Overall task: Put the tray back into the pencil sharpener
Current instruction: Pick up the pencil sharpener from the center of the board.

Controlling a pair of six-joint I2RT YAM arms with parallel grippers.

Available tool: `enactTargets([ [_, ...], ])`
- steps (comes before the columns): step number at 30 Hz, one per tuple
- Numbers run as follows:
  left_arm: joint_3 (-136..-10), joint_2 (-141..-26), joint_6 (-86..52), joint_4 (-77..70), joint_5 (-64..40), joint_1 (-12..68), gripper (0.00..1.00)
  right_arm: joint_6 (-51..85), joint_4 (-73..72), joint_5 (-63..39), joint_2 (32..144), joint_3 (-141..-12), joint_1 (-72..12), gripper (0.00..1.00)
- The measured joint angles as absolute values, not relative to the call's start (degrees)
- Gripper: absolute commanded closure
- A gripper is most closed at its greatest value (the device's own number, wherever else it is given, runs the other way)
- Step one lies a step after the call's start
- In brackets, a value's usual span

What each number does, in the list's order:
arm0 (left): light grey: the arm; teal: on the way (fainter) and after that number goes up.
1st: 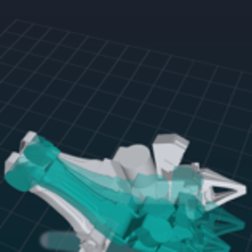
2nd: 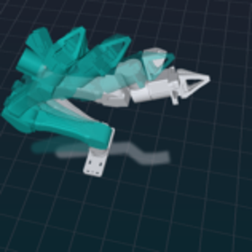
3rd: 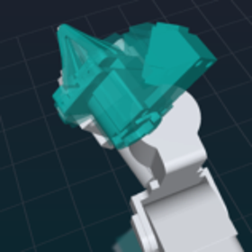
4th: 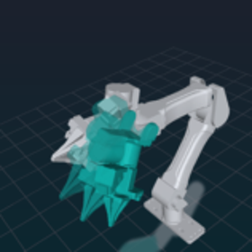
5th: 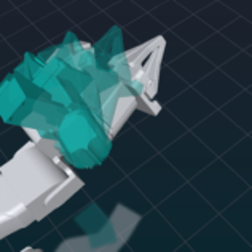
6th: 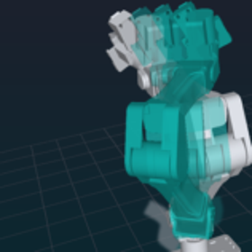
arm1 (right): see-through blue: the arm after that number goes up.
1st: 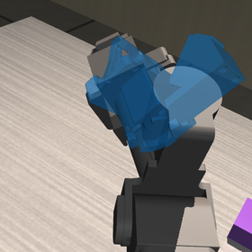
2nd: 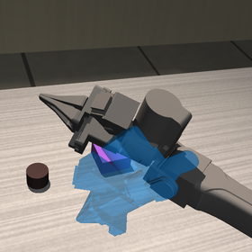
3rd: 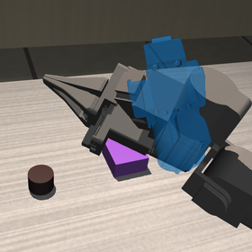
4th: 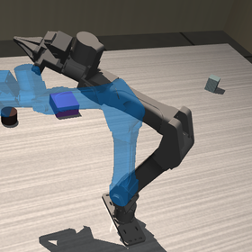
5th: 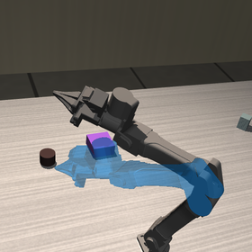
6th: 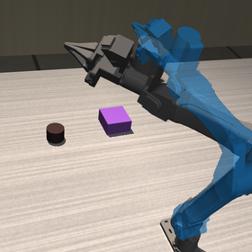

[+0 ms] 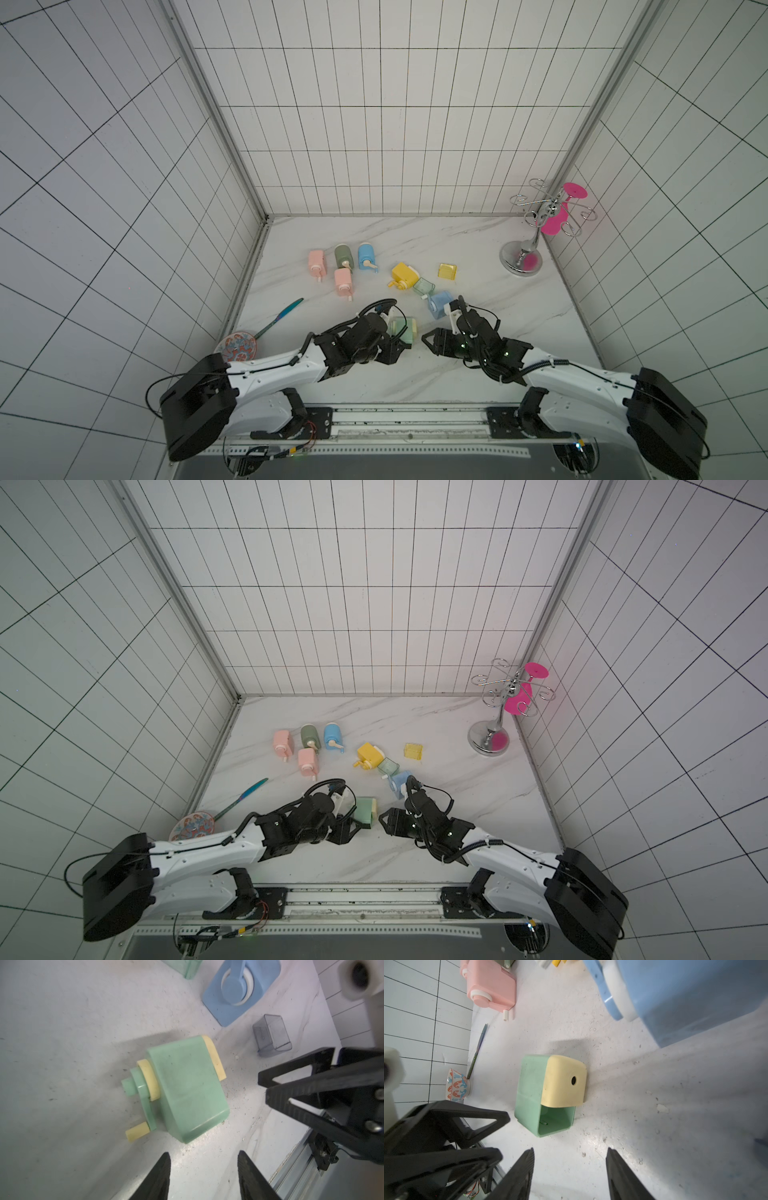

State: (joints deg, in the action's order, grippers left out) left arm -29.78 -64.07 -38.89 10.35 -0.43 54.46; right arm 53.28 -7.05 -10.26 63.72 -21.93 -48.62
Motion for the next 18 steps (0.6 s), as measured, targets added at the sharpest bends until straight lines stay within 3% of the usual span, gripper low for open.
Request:
enactTargets([
  [4,-29.63,-56.55,-42.09,10.66,5.39,53.45,0.41,54.37,-12.49,-13.96,68.16,-21.93,-48.64,0.48],
  [10,-28.01,-54.02,-46.61,10.50,7.33,48.21,0.40,56.86,-16.45,-12.67,70.72,-22.17,-51.29,0.37],
  [15,-27.51,-54.00,-48.56,11.42,7.62,46.87,0.40,56.21,-4.34,-1.98,70.74,-28.36,-57.45,0.12],
  [18,-27.38,-53.36,-49.32,11.97,7.99,46.26,0.39,54.81,3.27,5.28,71.40,-33.95,-60.38,0.06],
])
